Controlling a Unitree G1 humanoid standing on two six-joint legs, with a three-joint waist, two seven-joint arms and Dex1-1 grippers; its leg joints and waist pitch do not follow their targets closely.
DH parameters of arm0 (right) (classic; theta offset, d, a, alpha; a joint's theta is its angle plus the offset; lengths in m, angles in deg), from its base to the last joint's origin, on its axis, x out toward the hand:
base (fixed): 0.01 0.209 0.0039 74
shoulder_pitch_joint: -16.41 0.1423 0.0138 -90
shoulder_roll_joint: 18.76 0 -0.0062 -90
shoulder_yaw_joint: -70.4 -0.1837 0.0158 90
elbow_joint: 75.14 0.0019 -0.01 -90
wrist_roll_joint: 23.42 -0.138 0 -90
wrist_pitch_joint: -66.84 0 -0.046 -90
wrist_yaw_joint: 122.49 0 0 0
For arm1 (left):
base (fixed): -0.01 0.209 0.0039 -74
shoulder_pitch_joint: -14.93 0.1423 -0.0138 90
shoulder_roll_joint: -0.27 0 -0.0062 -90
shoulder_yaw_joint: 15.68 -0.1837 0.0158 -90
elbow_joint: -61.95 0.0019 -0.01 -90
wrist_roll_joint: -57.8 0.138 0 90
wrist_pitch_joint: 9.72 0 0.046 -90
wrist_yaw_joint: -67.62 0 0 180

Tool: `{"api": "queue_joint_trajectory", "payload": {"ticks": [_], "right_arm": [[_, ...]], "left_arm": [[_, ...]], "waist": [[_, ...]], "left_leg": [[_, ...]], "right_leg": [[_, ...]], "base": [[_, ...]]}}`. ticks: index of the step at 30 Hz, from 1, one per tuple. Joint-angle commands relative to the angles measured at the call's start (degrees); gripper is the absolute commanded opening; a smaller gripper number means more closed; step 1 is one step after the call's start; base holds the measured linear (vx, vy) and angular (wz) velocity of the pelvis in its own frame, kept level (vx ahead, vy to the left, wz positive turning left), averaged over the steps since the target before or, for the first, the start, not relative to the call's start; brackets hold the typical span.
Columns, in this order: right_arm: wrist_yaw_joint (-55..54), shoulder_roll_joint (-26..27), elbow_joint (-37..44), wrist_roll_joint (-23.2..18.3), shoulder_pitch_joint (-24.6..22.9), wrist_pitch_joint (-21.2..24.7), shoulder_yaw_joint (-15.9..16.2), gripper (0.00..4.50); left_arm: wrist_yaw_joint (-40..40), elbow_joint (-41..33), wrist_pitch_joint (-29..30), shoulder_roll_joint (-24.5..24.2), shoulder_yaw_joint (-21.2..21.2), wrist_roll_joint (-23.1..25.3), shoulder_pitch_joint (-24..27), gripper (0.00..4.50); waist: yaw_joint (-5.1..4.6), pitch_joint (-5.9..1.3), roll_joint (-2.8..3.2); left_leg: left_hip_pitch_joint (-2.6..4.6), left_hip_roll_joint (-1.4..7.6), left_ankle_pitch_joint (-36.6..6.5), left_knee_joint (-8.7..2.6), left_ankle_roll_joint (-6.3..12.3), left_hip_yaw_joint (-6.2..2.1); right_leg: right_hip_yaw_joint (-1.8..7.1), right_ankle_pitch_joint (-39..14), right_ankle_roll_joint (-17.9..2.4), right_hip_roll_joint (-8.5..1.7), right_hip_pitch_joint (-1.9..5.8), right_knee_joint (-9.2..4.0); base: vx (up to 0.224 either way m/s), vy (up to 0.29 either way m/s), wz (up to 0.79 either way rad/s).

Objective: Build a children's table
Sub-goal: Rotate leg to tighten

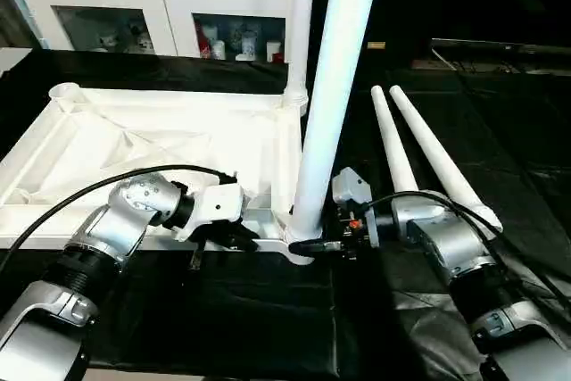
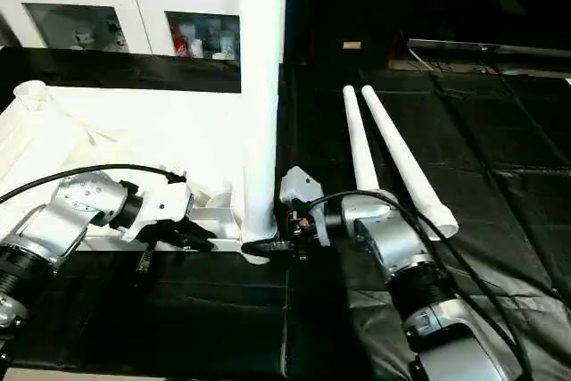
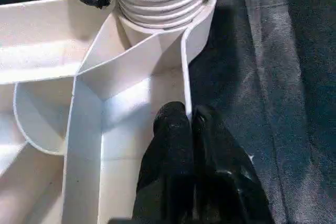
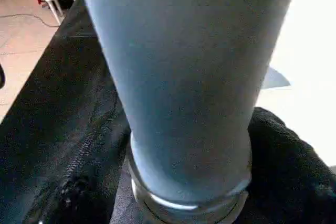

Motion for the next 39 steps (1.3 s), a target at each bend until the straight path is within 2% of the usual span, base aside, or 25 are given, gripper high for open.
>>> {"api": "queue_joint_trajectory", "payload": {"ticks": [1,2,4,13,16,18,19,20,21,22,23,24,26,28,29,31,33,34,35,37,38,39], "right_arm": [[0.97,-0.03,-0.23,-0.36,0.87,0.22,-0.19,3.09],[1.08,0.00,-0.22,-0.39,0.81,0.29,-0.15,3.03],[1.22,0.10,-0.17,-0.40,0.60,0.32,-0.09,2.82],[-1.07,1.34,0.80,-1.27,-2.00,1.71,-0.96,2.76],[-5.62,2.52,1.18,-0.47,-3.34,2.63,-1.49,2.76],[-13.73,5.40,0.28,0.74,-4.02,4.52,-2.72,2.75],[-18.02,7.20,-0.51,1.16,-4.14,5.26,-3.54,2.75],[-18.02,7.20,-0.51,1.16,-4.14,5.26,-3.54,2.75],[-22.65,9.71,-1.75,1.18,-4.08,5.83,-4.60,2.75],[-25.94,11.65,-3.03,1.33,-3.77,5.77,-5.30,2.75],[-32.26,15.35,-5.83,1.72,-2.85,5.47,-6.50,2.75],[-36.46,17.68,-8.21,2.21,-1.72,4.92,-7.02,2.75],[-39.02,19.06,-9.68,2.49,-0.80,4.57,-7.39,2.75],[-43.95,21.57,-13.13,2.52,1.60,4.36,-8.56,2.75],[-45.15,21.94,-14.17,2.81,2.33,4.37,-8.64,2.75],[-46.06,22.34,-14.98,3.24,2.96,4.50,-8.87,2.75],[-46.33,22.58,-15.50,3.52,3.30,4.30,-9.61,2.75],[-46.15,22.71,-15.80,3.33,3.43,4.31,-10.27,2.75],[-46.32,22.95,-16.55,3.39,3.76,4.05,-10.94,3.31],[-46.17,22.72,-17.21,3.64,3.92,3.29,-11.37,3.31],[-45.98,22.23,-17.77,4.06,4.03,2.21,-11.30,3.52],[-45.83,21.93,-17.89,4.20,4.04,1.71,-11.19,3.63]], "left_arm": [[1.76,0.33,-1.44,0.08,-2.14,1.62,-0.54,0.00],[1.80,0.36,-1.46,0.05,-2.13,1.62,-0.53,0.00],[1.86,0.44,-1.49,-0.02,-2.12,1.63,-0.47,0.00],[-0.94,1.33,2.04,1.61,-0.41,0.72,-0.29,0.00],[-4.55,2.14,4.12,2.72,0.07,1.81,-1.02,0.00],[-9.24,1.88,8.52,5.22,1.68,1.37,-1.96,0.00],[-11.95,1.50,10.87,6.85,2.65,0.93,-2.39,0.00],[-11.95,1.50,10.87,6.85,2.65,0.93,-2.39,0.00],[-15.91,0.92,13.96,9.18,3.89,0.54,-2.89,0.00],[-18.81,0.30,16.49,11.06,4.83,0.28,-3.17,0.00],[-23.90,-1.21,21.58,14.70,6.60,-0.29,-3.60,0.00],[-26.85,-2.56,24.89,17.09,7.68,-0.71,-3.74,0.00],[-28.70,-3.56,26.86,18.55,8.20,-0.75,-3.78,0.00],[-30.49,-6.29,29.69,20.57,7.94,-0.37,-3.25,0.00],[-30.50,-6.82,29.95,20.72,7.69,-0.22,-3.05,0.00],[-30.91,-7.01,29.96,20.67,7.63,0.24,-2.95,0.00],[-31.33,-6.78,29.36,20.22,7.70,1.10,-2.99,0.00],[-31.39,-6.71,29.42,19.90,7.79,1.48,-2.99,0.00],[-31.67,-7.00,30.18,19.75,7.98,1.75,-2.93,0.00],[-31.74,-6.81,29.91,18.94,8.33,1.92,-2.82,0.00],[-31.69,-6.79,29.28,17.83,8.35,2.09,-2.57,0.00],[-31.57,-6.75,28.96,17.29,8.36,2.07,-2.44,0.00]], "waist": [[-0.24,-4.27,0.24],[-0.14,-4.30,0.48],[-0.18,-4.31,0.34],[-0.14,-4.33,0.45],[-0.09,-3.92,0.32],[-0.59,-3.37,0.37],[-0.82,-3.14,0.41],[-0.85,-3.09,0.33],[-1.13,-3.24,0.25],[-1.37,-3.14,0.28],[-1.82,-3.29,0.30],[-2.21,-3.14,0.30],[-2.70,-3.32,0.35],[-3.14,-3.41,0.20],[-3.41,-3.52,-0.14],[-3.45,-3.52,0.03],[-3.33,-3.72,-0.03],[-3.34,-3.75,0.12],[-3.39,-3.76,0.32],[-3.56,-3.78,0.49],[-3.72,-3.71,0.93],[-3.92,-3.67,0.84]], "left_leg": [[0.64,4.02,-5.13,-3.45,2.87,-1.25],[0.66,4.02,-5.18,-3.42,2.83,-1.29],[0.68,4.06,-5.39,-3.46,2.65,-1.29],[0.70,4.04,-5.40,-3.42,2.62,-1.27],[0.94,4.20,-7.91,-3.82,1.75,-1.32],[1.31,4.21,-12.03,-4.51,-0.20,-1.50],[1.66,4.14,-14.68,-4.72,-1.45,-1.64],[1.88,3.97,-15.71,-4.71,-1.71,-1.78],[1.78,4.04,-15.55,-4.80,-2.18,-1.91],[1.58,4.03,-15.34,-4.90,-2.23,-1.98],[1.77,4.15,-15.25,-4.86,-2.67,-1.84],[1.74,3.99,-15.55,-4.92,-3.01,-2.04],[1.30,3.85,-14.63,-4.94,-2.87,-2.17],[1.30,3.72,-13.51,-4.75,-1.88,-1.96],[0.90,3.44,-11.81,-4.59,-1.07,-1.86],[0.84,3.25,-10.34,-4.29,0.05,-1.66],[0.88,3.25,-8.67,-4.15,0.79,-1.51],[0.75,3.30,-7.73,-4.18,1.05,-1.53],[0.81,3.43,-7.67,-4.20,1.14,-1.55],[0.85,3.51,-8.09,-4.29,1.03,-1.60],[0.97,3.55,-9.54,-4.38,0.65,-1.67],[1.08,3.55,-10.73,-4.45,0.31,-1.63]], "right_leg": [[3.51,0.12,-13.24,-6.07,2.96,-3.35],[3.50,0.07,-13.18,-6.07,2.93,-3.36],[3.50,0.22,-13.12,-6.05,2.97,-3.32],[3.48,0.40,-13.33,-6.05,2.99,-3.33],[3.60,-4.37,-12.72,-6.22,2.84,-3.96],[3.73,-12.58,-11.73,-6.46,2.81,-4.85],[3.82,-17.98,-10.54,-6.64,2.59,-5.38],[3.78,-20.46,-9.96,-6.76,2.56,-5.67],[3.92,-22.16,-9.05,-6.98,2.77,-5.77],[3.93,-22.22,-8.97,-6.93,2.67,-5.84],[3.99,-21.36,-9.19,-6.91,2.52,-5.72],[3.84,-21.49,-9.73,-6.87,2.43,-5.84],[3.75,-20.16,-9.61,-6.83,2.82,-5.73],[3.88,-17.06,-10.10,-6.65,2.78,-5.59],[3.80,-15.38,-10.36,-6.51,3.17,-5.49],[3.87,-14.62,-10.23,-6.46,3.04,-5.60],[3.89,-11.92,-10.23,-6.22,3.04,-5.39],[3.85,-9.69,-10.61,-6.13,3.10,-5.14],[3.79,-8.33,-11.02,-6.07,3.06,-4.98],[3.70,-6.92,-11.71,-6.01,3.10,-4.84],[3.69,-7.39,-11.97,-6.00,3.00,-4.90],[3.72,-7.87,-12.17,-5.96,3.00,-5.01]], "base": [[0.000,0.000,0.00],[0.000,0.000,0.00],[0.000,0.000,0.00],[0.000,0.000,0.00],[0.000,0.000,0.00],[0.000,0.000,0.00],[0.000,0.000,0.00],[0.000,0.000,0.00],[0.000,0.000,0.00],[0.000,0.000,0.00],[0.000,0.000,0.00],[0.000,0.000,0.00],[0.000,0.000,0.00],[0.000,0.000,0.00],[0.000,0.000,0.00],[0.000,0.000,0.00],[0.000,0.000,0.00],[0.000,0.000,0.00],[0.000,0.000,0.00],[0.000,0.000,0.00],[0.000,0.000,0.00],[0.000,0.000,0.00]]}}
